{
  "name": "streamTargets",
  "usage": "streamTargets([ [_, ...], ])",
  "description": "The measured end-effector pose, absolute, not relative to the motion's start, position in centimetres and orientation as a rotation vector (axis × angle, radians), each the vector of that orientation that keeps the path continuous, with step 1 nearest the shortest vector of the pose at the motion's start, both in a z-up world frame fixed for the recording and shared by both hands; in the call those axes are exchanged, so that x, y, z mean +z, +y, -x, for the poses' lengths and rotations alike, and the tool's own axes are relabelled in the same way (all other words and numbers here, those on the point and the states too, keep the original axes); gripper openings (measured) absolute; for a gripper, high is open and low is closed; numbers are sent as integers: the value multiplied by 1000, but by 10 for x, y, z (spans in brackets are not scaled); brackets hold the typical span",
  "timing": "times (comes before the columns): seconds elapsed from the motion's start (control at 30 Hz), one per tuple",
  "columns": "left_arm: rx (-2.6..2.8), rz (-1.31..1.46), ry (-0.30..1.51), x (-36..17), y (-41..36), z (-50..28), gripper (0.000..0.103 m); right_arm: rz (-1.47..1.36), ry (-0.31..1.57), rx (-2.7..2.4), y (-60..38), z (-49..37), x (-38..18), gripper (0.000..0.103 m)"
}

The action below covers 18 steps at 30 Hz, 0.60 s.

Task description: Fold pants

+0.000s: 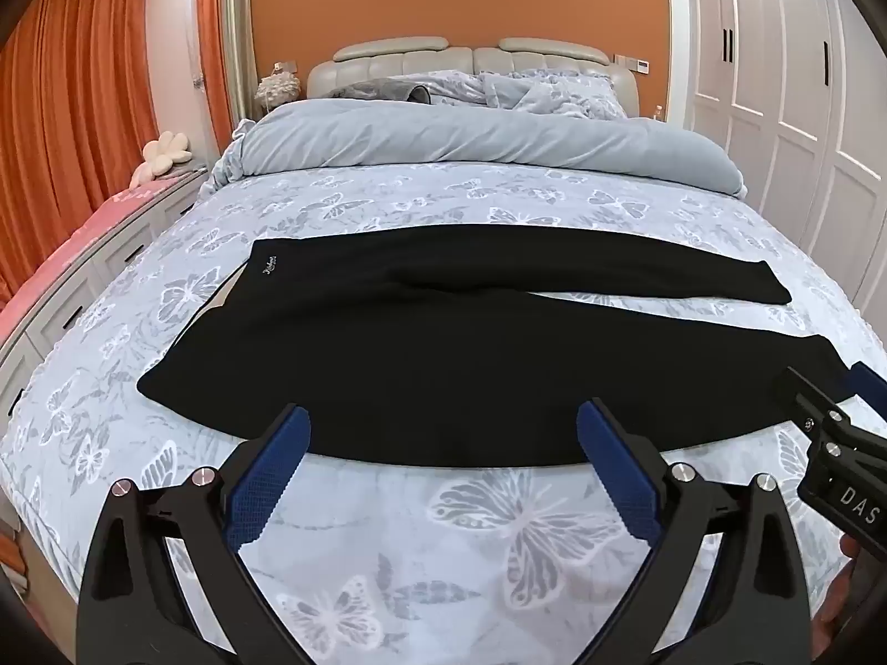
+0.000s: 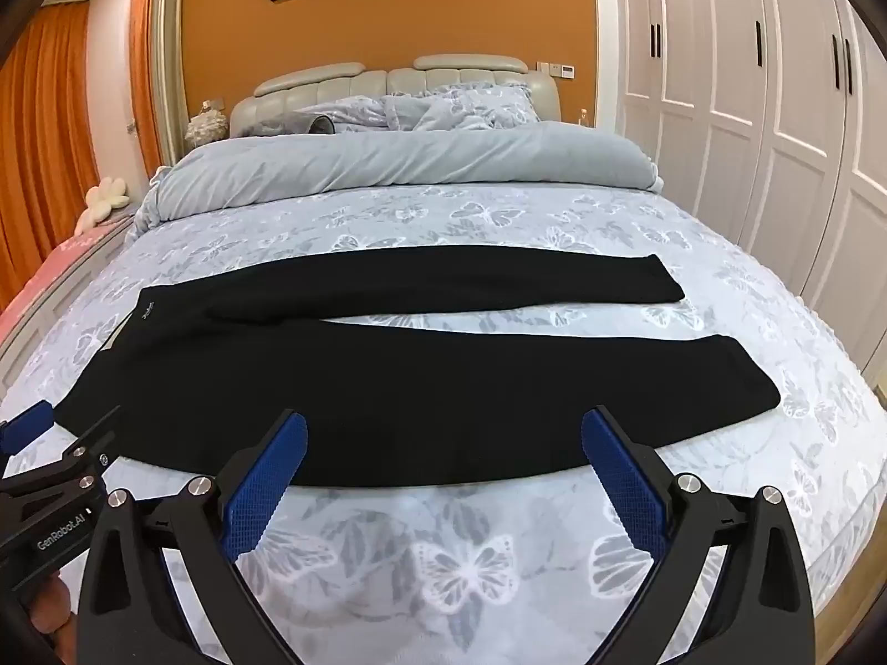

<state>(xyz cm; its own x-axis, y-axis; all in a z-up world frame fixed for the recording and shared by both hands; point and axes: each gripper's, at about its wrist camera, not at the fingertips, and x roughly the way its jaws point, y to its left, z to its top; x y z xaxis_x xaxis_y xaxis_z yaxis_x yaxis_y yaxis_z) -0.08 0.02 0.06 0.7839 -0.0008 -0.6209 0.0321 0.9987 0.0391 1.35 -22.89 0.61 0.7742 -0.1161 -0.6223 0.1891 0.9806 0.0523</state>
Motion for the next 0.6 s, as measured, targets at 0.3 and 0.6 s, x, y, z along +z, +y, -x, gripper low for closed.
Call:
streamTargets([
  [0.3, -9, -48, 670, 3, 3, 1, 95, -82, 647, -183, -222, -13, 4, 98],
  [0.6, 2, -50, 671, 4, 5, 0, 95, -106, 665, -167, -221, -17, 4, 98],
])
